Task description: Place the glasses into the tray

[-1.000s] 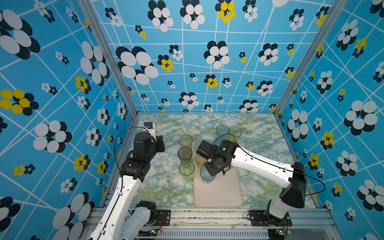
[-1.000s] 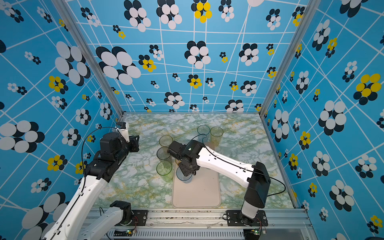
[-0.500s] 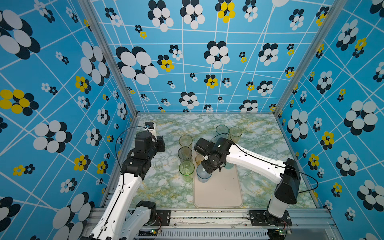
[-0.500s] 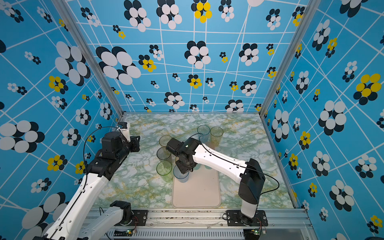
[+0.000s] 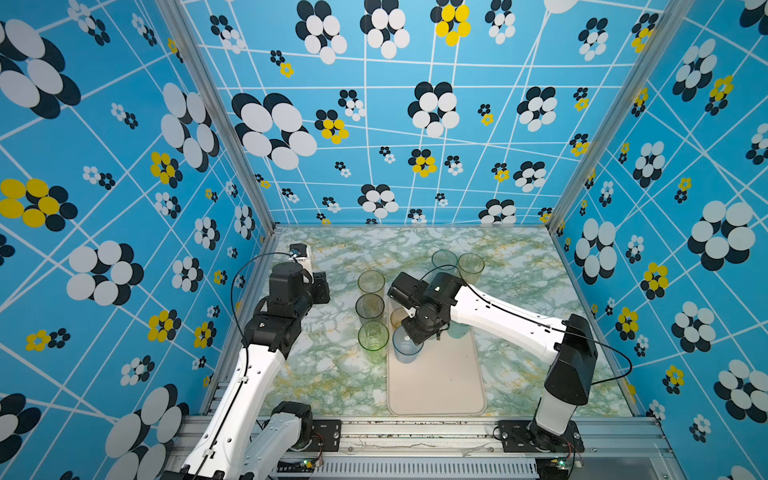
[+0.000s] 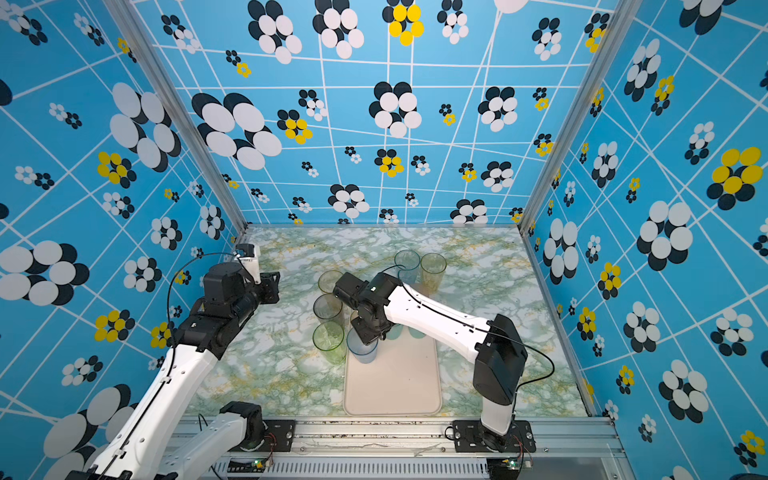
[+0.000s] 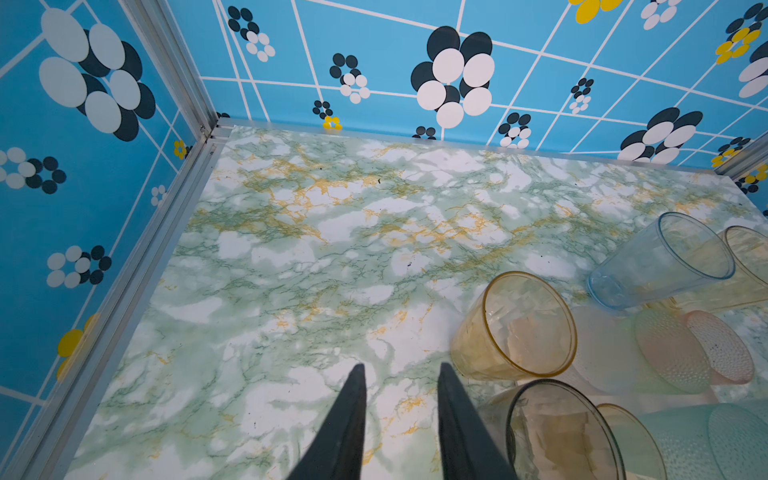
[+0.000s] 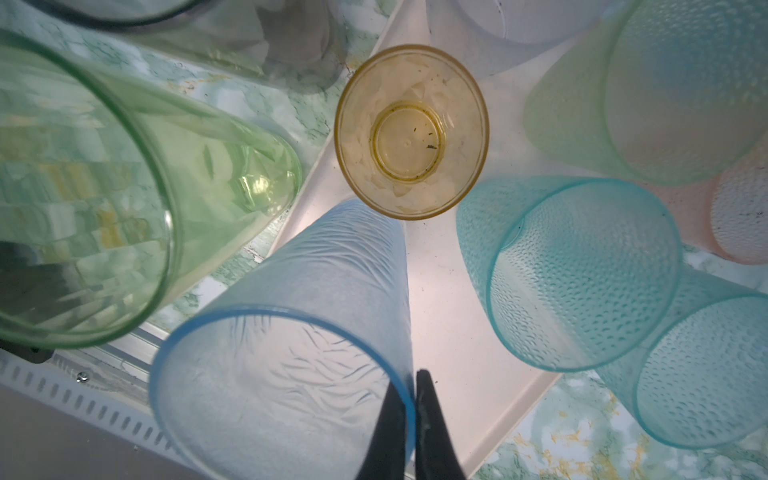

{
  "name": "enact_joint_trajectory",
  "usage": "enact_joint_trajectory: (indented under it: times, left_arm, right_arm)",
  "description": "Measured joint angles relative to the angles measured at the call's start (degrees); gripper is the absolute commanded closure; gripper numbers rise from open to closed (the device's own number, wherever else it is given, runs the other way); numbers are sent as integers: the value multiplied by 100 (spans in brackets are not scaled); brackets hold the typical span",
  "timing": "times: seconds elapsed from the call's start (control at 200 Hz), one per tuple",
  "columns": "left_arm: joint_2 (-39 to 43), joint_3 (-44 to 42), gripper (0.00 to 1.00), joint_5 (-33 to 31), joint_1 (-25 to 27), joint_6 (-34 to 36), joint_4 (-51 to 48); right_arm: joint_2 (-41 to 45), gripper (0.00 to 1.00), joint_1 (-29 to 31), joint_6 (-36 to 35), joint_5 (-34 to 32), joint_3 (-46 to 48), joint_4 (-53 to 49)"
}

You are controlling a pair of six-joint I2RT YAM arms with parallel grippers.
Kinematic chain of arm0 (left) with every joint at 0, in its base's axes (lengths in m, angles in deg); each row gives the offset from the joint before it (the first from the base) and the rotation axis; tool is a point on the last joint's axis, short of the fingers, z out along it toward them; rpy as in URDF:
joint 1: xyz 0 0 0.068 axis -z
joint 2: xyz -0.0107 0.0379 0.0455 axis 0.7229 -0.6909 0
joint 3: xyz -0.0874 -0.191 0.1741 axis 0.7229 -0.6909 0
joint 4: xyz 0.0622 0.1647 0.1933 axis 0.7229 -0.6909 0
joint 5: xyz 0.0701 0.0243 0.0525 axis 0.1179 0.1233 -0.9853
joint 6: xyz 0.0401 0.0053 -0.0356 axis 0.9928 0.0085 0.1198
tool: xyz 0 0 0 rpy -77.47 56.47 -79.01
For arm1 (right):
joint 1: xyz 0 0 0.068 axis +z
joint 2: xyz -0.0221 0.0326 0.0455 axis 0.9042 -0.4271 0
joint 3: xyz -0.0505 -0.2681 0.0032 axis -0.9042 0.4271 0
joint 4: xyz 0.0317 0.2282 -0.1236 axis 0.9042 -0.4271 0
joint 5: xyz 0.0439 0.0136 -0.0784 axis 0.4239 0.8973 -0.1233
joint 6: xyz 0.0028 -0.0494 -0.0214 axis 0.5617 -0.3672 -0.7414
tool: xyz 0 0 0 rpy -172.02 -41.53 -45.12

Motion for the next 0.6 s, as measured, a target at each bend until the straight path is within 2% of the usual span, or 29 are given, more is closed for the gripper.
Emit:
enact_joint_trajectory:
  times: [0.6]
  left_arm:
    - [-17, 0, 68, 52, -37, 2, 0]
  right_arm:
    - [-118, 81, -39, -17, 55, -2, 105]
